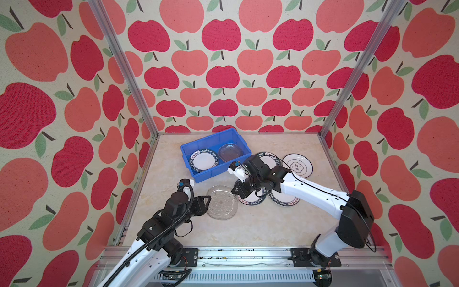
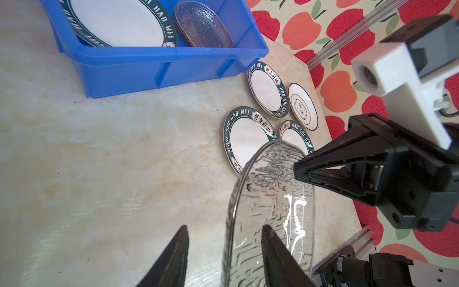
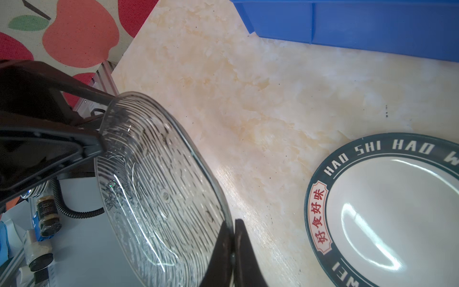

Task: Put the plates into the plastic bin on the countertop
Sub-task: 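Grasp the tilted glass dish rim with the left gripper from the right gripper, then lift the glass dish toward the bin with the left gripper while the right gripper withdraws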

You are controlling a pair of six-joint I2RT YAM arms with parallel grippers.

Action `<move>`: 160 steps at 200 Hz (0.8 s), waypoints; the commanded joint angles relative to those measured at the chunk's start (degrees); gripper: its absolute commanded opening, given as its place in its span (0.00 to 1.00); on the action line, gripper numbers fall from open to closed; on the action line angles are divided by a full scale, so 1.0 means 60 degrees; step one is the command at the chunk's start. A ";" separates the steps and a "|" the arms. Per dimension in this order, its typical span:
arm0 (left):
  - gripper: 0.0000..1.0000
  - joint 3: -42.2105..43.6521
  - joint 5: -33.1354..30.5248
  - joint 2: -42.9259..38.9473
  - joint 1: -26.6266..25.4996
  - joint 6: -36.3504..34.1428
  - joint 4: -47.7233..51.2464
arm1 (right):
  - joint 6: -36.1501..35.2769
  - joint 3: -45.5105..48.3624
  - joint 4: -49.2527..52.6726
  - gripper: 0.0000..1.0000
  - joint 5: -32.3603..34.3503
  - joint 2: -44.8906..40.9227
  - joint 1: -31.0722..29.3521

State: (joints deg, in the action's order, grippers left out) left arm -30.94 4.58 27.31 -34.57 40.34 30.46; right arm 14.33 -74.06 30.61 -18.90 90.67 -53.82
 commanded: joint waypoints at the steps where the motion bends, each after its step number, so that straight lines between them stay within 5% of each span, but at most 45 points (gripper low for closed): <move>1: 0.47 0.0073 -0.0049 -0.0013 0.0048 -0.0159 -0.0212 | -0.0279 -0.0482 0.0372 0.00 -0.0234 -0.0273 0.0064; 26: 0.39 -0.0027 -0.0204 0.0088 0.0075 -0.0200 -0.0197 | -0.0279 -0.0577 0.0585 0.00 -0.0070 -0.0277 0.0068; 89: 0.36 -0.0014 -0.0280 0.0380 0.0068 -0.0162 -0.0395 | -0.0209 -0.0857 0.0945 0.00 -0.0088 -0.0051 0.0053; 138: 0.00 -0.0057 -0.0357 0.0647 0.0092 -0.0116 -0.0431 | -0.0119 -0.0931 0.0964 0.00 0.0076 0.0087 0.0050; 160: 0.00 -0.0068 -0.0390 0.0729 0.0091 -0.0089 -0.0505 | -0.0018 -0.1062 0.1032 0.00 0.0254 0.0229 0.0050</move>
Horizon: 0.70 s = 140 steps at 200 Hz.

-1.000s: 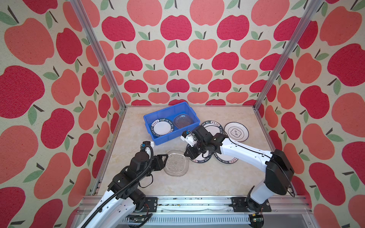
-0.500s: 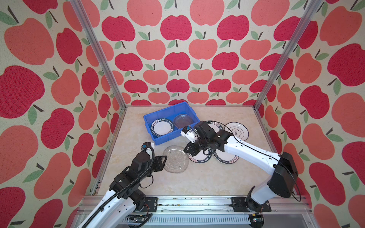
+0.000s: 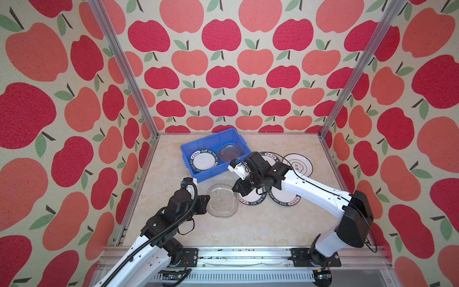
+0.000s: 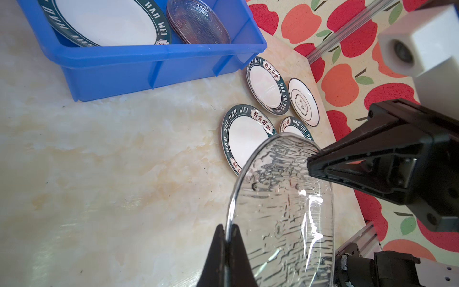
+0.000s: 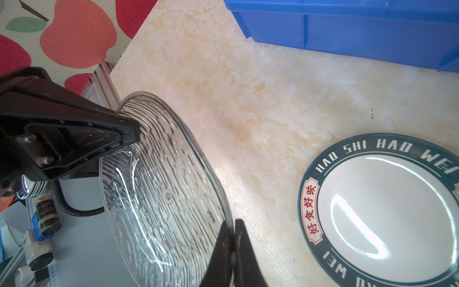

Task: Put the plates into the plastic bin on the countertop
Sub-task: 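Lift the glass dish toward the bin with the left gripper while the right gripper withdraws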

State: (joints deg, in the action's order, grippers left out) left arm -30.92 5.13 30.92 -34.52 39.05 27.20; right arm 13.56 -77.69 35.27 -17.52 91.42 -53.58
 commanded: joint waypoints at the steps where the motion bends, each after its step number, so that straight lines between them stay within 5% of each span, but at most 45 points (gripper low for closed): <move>1: 0.00 -0.0082 -0.0477 0.0131 0.0077 0.0127 0.0037 | 0.0118 -0.0471 0.0273 0.00 0.0051 0.0118 0.0009; 10: 0.00 -0.0112 -0.0490 0.0160 0.0085 0.0132 0.0029 | 0.0116 -0.0600 0.0387 0.06 0.0131 0.0207 0.0009; 30: 0.00 -0.0206 -0.0564 0.0248 0.0085 0.0168 0.0013 | 0.0126 -0.0836 0.0613 0.39 0.0601 0.0317 0.0009; 55: 0.00 -0.0557 -0.0948 0.0641 0.0155 0.0327 -0.0080 | 0.0384 -0.0996 0.0762 0.56 0.1873 0.0077 0.0158; 80: 0.00 -0.1331 -0.0952 0.1762 0.0578 0.0217 -0.0468 | 0.0814 -0.0842 0.0408 0.62 0.3141 -0.0714 0.0639; 140: 0.00 -0.4307 -0.0400 0.5860 0.2203 -0.0270 -0.1694 | 0.1245 -0.0798 -0.0693 0.63 0.2532 -0.1444 0.2715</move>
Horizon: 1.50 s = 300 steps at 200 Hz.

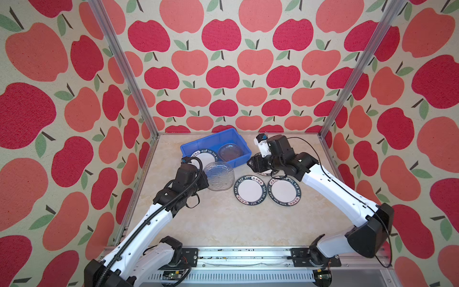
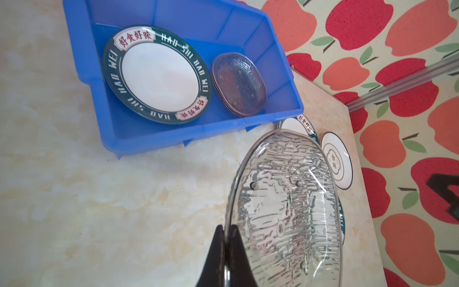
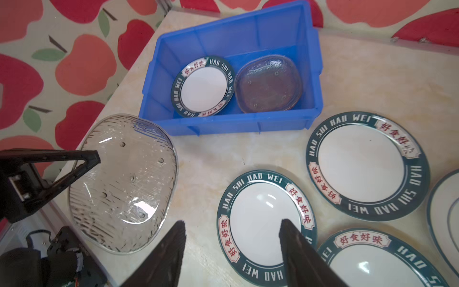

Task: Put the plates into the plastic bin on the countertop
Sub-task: 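Lift the glass dish toward the bin with the left gripper while the right gripper withdraws, then lower the glass dish into the blue bin beside the other dishes with the left gripper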

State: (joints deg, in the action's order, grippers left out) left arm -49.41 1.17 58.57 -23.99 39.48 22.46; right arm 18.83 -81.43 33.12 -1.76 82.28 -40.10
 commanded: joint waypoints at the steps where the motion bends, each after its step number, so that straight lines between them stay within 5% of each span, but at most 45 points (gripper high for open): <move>1: 0.00 -0.1293 0.0274 0.1326 0.0472 -0.0357 -0.0910 | 0.0380 -0.0194 -0.0336 0.63 -0.0120 0.0104 0.0499; 51: 0.00 -0.4270 0.1273 0.4823 0.1299 -0.0347 -0.1456 | 0.1078 -0.2240 0.0567 0.61 -0.1521 0.1707 0.1860; 98: 0.00 -0.7133 0.1007 0.7517 0.1294 -0.0109 -0.0551 | 0.1469 -0.4736 0.2174 0.60 -0.2088 0.3065 0.2322; 202: 0.00 -0.7770 -0.2242 0.9217 0.0494 0.2841 0.0348 | 0.1608 -0.8113 0.4916 0.59 -0.2908 0.4679 0.2743; 300: 0.00 -0.9057 -0.1656 1.0930 0.0318 0.3695 0.0665 | 0.1461 -0.9684 0.5771 0.59 -0.3373 0.5567 0.3053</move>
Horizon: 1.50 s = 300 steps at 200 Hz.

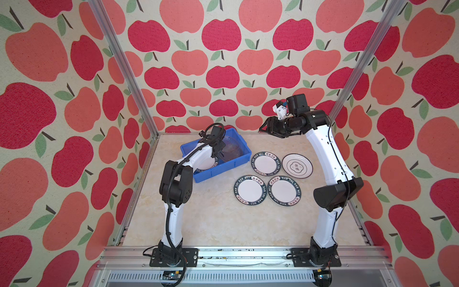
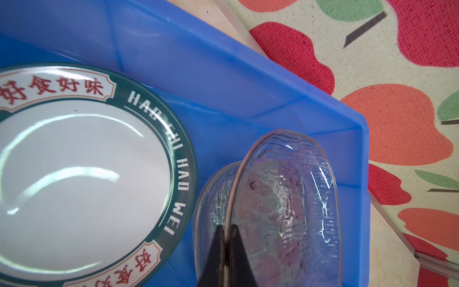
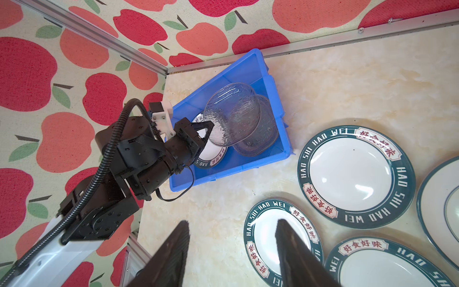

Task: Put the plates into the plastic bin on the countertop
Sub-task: 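Lower the glass dish into the blue bin beside the other dishes with the left gripper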

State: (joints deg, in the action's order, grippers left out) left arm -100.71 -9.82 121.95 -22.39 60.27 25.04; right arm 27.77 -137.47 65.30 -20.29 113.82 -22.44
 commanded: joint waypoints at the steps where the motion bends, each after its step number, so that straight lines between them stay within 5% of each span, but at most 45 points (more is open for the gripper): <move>1: 0.00 -0.0526 0.0189 0.0384 0.0061 0.0205 0.0228 | -0.0029 -0.0354 0.0410 0.59 -0.0297 0.0316 0.0116; 155: 0.00 -0.1876 0.1407 0.1398 0.0015 -0.0365 0.1159 | 0.0015 -0.0891 0.0437 0.59 -0.0577 0.0777 0.0150; 196: 0.47 -0.2076 0.1407 0.1351 -0.0040 -0.0636 0.1219 | 0.0079 -0.0980 0.0391 0.60 -0.0645 0.0783 0.0150; 300: 0.50 -0.2761 0.2071 0.1357 0.0187 -0.1465 0.1944 | 0.0308 -0.1047 0.0225 0.60 -0.0786 0.0995 0.0048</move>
State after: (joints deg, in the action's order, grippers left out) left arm -115.33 1.13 129.47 -21.58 54.04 33.58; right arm 28.47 -142.63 66.54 -24.14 118.41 -21.98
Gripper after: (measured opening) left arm 0.494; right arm 0.599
